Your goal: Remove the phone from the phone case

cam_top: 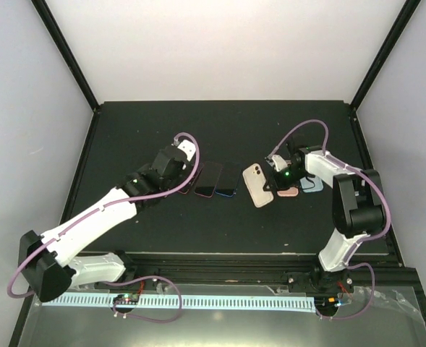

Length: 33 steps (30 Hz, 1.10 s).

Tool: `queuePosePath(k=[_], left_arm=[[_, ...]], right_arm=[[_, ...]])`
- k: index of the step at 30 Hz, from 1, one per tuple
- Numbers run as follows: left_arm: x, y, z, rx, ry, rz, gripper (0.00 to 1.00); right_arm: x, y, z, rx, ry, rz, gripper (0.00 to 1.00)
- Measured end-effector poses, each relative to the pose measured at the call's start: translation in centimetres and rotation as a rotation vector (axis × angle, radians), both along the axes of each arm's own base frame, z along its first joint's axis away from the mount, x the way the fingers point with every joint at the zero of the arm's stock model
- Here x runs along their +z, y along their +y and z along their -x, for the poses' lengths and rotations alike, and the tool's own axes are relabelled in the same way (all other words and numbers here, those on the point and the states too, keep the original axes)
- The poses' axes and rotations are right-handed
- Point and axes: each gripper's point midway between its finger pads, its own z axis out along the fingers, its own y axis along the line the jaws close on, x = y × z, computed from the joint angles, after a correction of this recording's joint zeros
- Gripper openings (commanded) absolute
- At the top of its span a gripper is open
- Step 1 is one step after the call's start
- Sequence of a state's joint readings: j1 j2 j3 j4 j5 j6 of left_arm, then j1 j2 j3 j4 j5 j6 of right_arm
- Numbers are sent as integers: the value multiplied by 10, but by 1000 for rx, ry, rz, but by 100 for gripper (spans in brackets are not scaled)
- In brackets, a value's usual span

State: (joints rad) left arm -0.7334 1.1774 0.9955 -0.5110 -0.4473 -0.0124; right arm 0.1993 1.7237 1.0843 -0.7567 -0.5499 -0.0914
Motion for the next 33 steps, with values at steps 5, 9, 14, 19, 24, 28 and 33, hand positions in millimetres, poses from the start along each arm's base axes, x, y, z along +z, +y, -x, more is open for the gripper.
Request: queuePosePath(k=[5,9,14,19,24,28,33], left_arm=[[20,2,1,-7,-60,38,82],[30,2,2,-10,-90,60,82],[30,2,1,-13,-92,58,82],[30,2,1,-14,-93,56,82],[30,1,1,-14,-92,54,82],[26,1,0,-14,-84,46,82],[23,0,-1,-18,-77,34,82]], right_arm=[[-14,-5,-3,-26,51,-4,11],[-20,-9,-6,-60,88,-36,6],[-18,-22,-19,-151,104,-125,3],[-12,-31,-28,-216,104,-212,3],[-9,-25,-33,-234,109,-267,3],[-17,-22,-35,-262,151,-292,7],[-33,-21,-34,-294,216,-295,24]])
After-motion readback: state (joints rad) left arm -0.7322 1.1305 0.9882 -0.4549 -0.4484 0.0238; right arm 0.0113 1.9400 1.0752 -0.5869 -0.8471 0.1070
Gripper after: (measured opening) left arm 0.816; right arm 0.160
